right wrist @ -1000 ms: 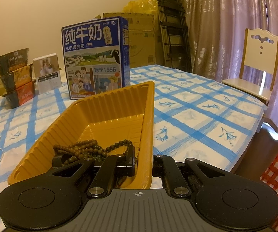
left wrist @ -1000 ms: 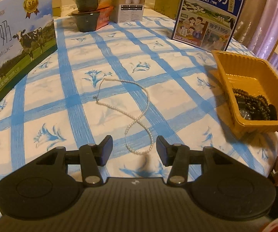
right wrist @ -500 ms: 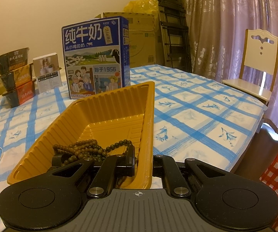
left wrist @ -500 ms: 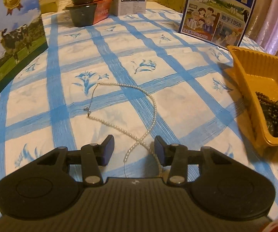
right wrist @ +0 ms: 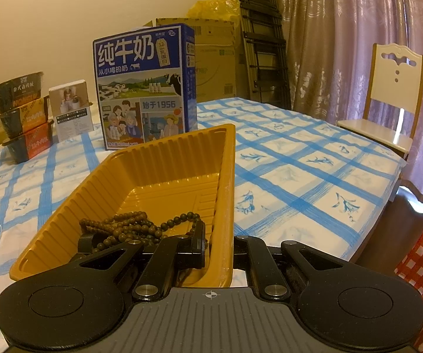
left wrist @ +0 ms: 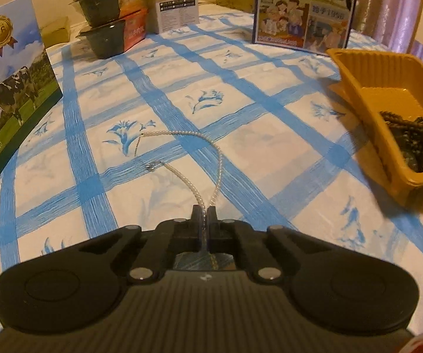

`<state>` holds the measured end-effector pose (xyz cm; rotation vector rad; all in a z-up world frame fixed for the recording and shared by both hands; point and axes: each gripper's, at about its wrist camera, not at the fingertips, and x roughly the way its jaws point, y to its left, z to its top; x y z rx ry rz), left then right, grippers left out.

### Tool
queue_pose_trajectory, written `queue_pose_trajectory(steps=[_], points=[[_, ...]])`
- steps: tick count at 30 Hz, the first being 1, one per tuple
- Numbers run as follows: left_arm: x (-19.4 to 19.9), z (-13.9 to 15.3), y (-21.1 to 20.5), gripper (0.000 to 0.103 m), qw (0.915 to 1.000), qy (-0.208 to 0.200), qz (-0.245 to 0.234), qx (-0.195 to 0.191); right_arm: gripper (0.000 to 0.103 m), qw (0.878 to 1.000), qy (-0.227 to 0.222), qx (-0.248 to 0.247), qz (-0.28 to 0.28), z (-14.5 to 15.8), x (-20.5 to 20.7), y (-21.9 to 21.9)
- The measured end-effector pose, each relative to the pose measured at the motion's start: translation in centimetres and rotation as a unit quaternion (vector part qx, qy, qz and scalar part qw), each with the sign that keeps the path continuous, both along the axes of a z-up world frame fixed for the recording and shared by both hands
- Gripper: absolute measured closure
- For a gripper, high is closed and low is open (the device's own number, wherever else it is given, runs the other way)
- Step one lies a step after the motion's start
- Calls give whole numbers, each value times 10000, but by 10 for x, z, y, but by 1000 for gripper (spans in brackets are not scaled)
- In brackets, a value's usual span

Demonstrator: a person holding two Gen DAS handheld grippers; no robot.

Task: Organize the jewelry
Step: 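Lift the pearl strand into the orange tray and open the left tool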

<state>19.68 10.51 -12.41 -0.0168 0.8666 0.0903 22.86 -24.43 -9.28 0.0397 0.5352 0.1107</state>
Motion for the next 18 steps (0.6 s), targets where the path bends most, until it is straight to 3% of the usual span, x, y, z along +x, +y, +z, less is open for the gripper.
queue_pose_trajectory(steps=[8,18], points=[[-18,58,5,101,9981,-569,-201,-85,94,10000,-14,6,10,1,1,0],[-25,157,-1,102,9863,-1533,-490,-353,94,9999,-43,96,16,4,3,1]])
